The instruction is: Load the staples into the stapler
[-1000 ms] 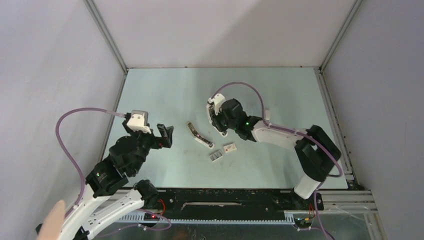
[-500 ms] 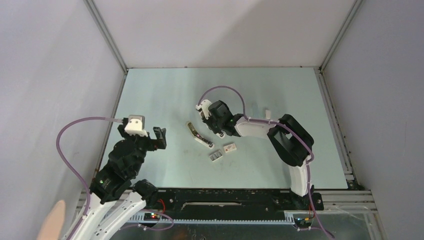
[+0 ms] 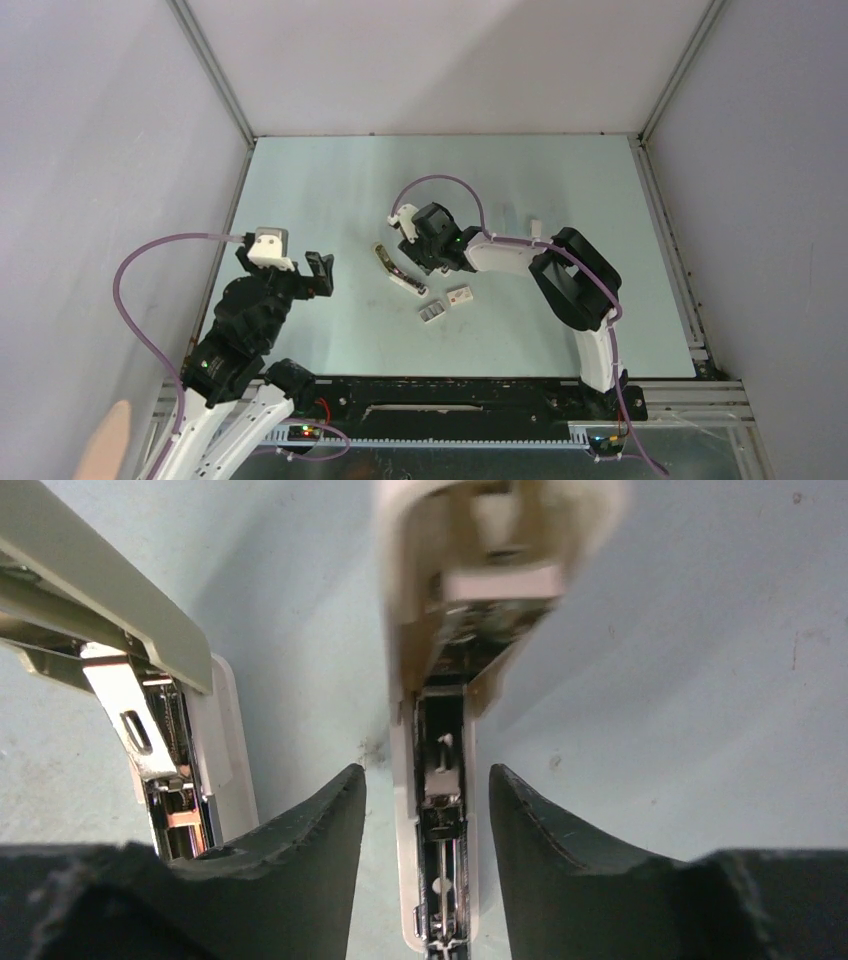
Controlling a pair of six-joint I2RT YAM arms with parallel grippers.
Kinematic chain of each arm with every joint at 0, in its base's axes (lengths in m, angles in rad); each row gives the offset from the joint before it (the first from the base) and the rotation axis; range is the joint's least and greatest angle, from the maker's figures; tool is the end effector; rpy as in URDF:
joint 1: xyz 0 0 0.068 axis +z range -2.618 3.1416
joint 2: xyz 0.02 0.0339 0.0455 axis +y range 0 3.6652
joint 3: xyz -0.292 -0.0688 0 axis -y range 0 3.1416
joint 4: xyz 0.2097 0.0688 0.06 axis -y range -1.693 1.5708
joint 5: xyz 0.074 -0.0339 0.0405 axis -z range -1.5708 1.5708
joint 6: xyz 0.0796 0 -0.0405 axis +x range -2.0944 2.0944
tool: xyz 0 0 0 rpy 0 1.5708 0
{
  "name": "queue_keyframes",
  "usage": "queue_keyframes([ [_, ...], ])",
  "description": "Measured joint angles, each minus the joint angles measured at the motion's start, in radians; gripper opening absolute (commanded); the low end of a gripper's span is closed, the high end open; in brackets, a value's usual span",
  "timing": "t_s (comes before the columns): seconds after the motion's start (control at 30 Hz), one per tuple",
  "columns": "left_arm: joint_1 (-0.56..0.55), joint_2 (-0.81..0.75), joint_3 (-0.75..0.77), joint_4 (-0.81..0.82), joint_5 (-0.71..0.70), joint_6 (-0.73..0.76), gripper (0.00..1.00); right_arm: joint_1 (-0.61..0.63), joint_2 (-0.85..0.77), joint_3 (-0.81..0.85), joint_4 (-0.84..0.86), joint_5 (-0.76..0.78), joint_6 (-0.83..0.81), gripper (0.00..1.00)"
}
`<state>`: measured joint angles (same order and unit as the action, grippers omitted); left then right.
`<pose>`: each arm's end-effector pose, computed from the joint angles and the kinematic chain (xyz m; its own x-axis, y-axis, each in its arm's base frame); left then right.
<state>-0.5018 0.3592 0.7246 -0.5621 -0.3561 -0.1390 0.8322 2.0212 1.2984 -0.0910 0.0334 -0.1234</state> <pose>0.0719 -0.0078 0.3181 -0.1906 -0.0435 -0.9807 0.1259 0.9897 -0.0684 0.3046 0.3306 0.1710 -0.3966 -0.6183 -0.6785 -0.7783 0.6184 -0.1086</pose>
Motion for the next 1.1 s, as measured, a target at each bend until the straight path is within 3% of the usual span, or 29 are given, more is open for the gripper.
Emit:
queue_keyframes([
  [0.3, 0.001, -0.015, 0.000, 0.000, 0.031, -0.003, 1.00, 0.031, -0.117, 0.000, -0.132, 0.060, 0.049, 0.61],
  [0.37, 0.000, -0.028, 0.000, 0.002, 0.031, -0.003, 1.00, 0.049, -0.183, 0.000, -0.170, 0.098, 0.084, 0.67],
  [0.73, -0.031, -0.093, 0.000, 0.010, 0.043, -0.019, 1.00, 0.193, -0.404, -0.029, -0.459, 0.245, 0.418, 0.77],
  [0.9, -0.029, -0.094, 0.000, 0.014, 0.037, -0.021, 1.00, 0.262, -0.406, -0.064, -0.538, 0.275, 0.495, 0.78],
  [1.1, -0.006, -0.036, 0.003, 0.019, 0.024, -0.031, 1.00, 0.278, -0.408, -0.064, -0.496, 0.330, 0.505, 0.74],
])
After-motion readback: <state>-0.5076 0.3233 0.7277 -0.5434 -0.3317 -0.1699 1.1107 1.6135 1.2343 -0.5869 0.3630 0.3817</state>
